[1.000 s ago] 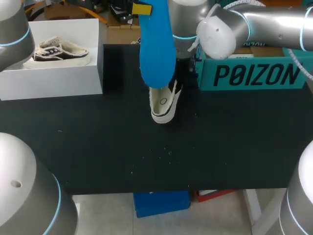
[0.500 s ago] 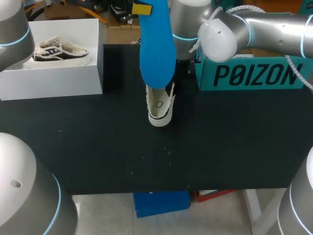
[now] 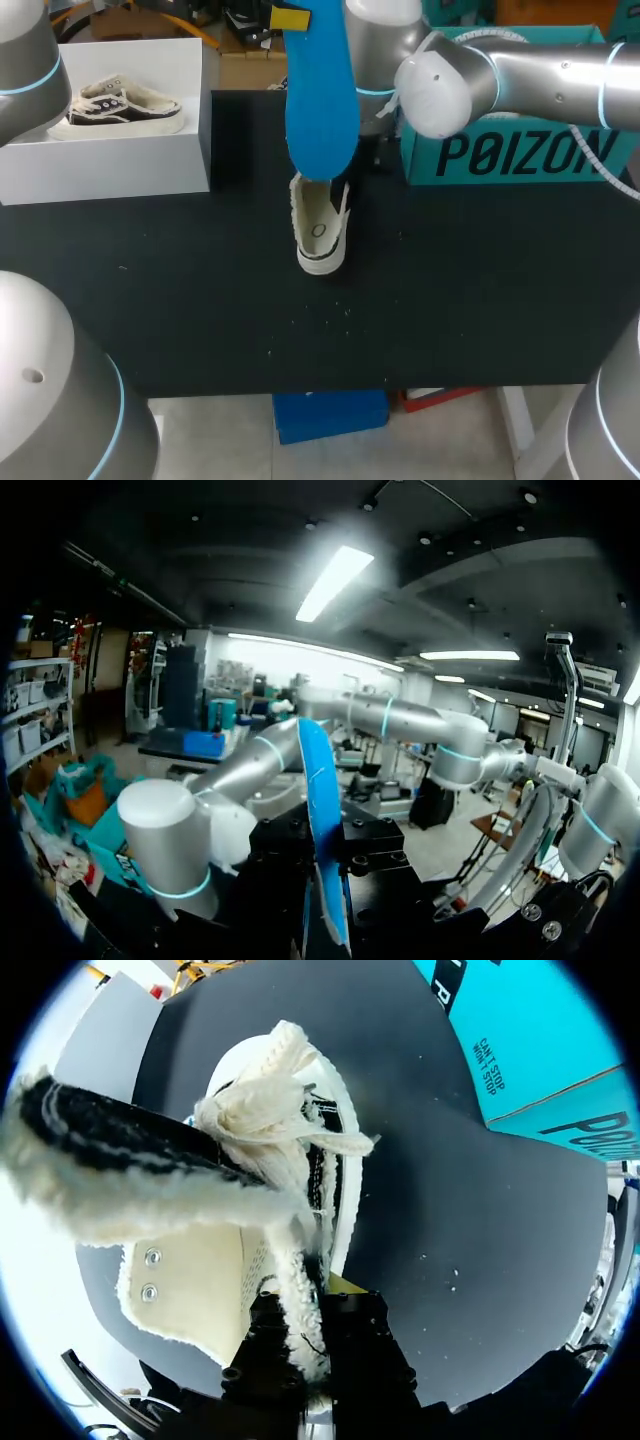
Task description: Take the shoe out of the shoebox, open the shoe tongue, remove and reinsert the insole, then place the shoe into the shoebox
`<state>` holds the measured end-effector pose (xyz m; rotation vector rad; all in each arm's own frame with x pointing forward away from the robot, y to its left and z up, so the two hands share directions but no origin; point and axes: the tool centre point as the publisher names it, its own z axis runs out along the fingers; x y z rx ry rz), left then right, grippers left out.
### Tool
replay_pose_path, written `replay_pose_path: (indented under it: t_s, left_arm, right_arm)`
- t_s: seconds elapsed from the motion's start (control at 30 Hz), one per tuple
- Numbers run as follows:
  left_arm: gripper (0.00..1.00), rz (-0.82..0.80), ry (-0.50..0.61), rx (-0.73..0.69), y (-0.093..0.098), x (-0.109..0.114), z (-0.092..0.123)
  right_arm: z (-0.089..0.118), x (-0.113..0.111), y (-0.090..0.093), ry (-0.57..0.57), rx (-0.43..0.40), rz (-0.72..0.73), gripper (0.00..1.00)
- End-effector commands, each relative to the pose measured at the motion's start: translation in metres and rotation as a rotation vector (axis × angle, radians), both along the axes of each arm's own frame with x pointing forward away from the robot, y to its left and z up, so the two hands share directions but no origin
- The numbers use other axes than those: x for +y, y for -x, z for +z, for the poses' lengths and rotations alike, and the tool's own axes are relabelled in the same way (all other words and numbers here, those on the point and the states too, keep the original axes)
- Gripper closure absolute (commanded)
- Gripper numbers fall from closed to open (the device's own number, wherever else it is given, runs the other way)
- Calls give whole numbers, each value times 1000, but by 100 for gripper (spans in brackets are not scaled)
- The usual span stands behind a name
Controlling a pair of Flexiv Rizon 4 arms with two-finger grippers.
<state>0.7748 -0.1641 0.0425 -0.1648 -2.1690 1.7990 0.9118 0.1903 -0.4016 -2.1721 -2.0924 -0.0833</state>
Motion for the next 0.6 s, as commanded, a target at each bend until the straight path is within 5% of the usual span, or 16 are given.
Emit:
replay_pose_path:
  t_s: [0.03,0.17,0.2,0.23,0.47,0.6]
  left_arm:
    - [100,0,-3,0,0,-1,0]
    - [100,0,-3,0,0,-1,0]
    - [100,0,-3,0,0,-1,0]
    - [100,0,-3,0,0,-1,0]
    - [100,0,-3,0,0,-1,0]
    - [100,0,-3,0,0,-1,0]
  right_arm:
    - [-12,3,-2,-7,12,3,100]
    - [-16,4,1,-17,10,15,95]
    - [-16,3,1,-30,1,17,67]
    - [-15,2,1,-42,-14,17,0]
    - [10,0,3,-127,-29,-6,0]
    - [29,-1,4,-268,17,-48,0]
